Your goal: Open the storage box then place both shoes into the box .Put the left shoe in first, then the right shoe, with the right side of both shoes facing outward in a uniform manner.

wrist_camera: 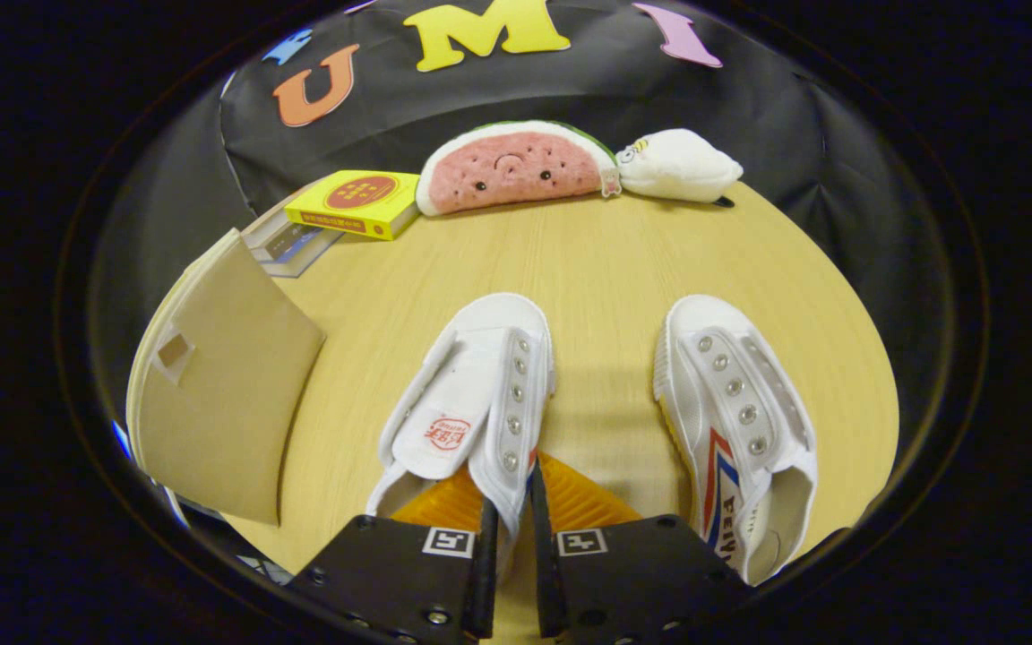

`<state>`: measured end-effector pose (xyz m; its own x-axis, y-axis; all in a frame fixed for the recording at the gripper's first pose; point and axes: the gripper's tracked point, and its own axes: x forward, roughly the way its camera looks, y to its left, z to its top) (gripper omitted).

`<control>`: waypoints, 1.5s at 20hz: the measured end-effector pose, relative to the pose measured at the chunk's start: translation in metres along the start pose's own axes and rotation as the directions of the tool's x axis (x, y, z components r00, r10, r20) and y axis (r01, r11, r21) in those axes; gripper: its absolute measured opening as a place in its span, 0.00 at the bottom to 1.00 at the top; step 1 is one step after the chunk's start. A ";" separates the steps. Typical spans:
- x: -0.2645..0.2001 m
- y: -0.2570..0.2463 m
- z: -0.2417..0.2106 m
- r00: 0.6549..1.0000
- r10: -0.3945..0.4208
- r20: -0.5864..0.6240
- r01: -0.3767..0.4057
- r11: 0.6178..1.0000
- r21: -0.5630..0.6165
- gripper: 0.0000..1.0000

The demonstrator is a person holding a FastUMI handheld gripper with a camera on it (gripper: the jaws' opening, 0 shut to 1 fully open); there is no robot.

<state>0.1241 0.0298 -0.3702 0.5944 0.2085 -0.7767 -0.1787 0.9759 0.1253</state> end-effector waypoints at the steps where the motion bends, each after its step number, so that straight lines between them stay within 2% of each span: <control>1: 0.001 0.001 -0.001 1.000 0.006 -0.018 -0.006 1.000 0.008 0.19; 2: 0.000 0.001 0.002 1.000 0.001 -0.023 0.000 0.999 0.032 0.19; 4: 0.002 0.003 0.010 0.999 0.006 -0.041 -0.002 0.997 0.080 0.01; 5: -0.003 0.005 0.010 0.999 0.020 -0.044 -0.014 0.992 0.128 0.00; 9: -0.017 0.012 0.013 0.998 0.045 -0.041 -0.032 0.959 0.283 0.00; 17: -0.076 0.062 0.022 0.998 0.065 0.000 -0.059 0.903 0.425 0.00; 24: -0.158 0.156 0.077 0.979 0.089 0.183 -0.164 0.878 0.449 0.00; 30: -0.167 0.255 0.094 0.967 0.115 0.229 -0.206 0.878 0.431 0.00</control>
<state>0.0531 0.2501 -0.1505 0.7338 0.3281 -0.5949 0.0585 0.8419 0.5364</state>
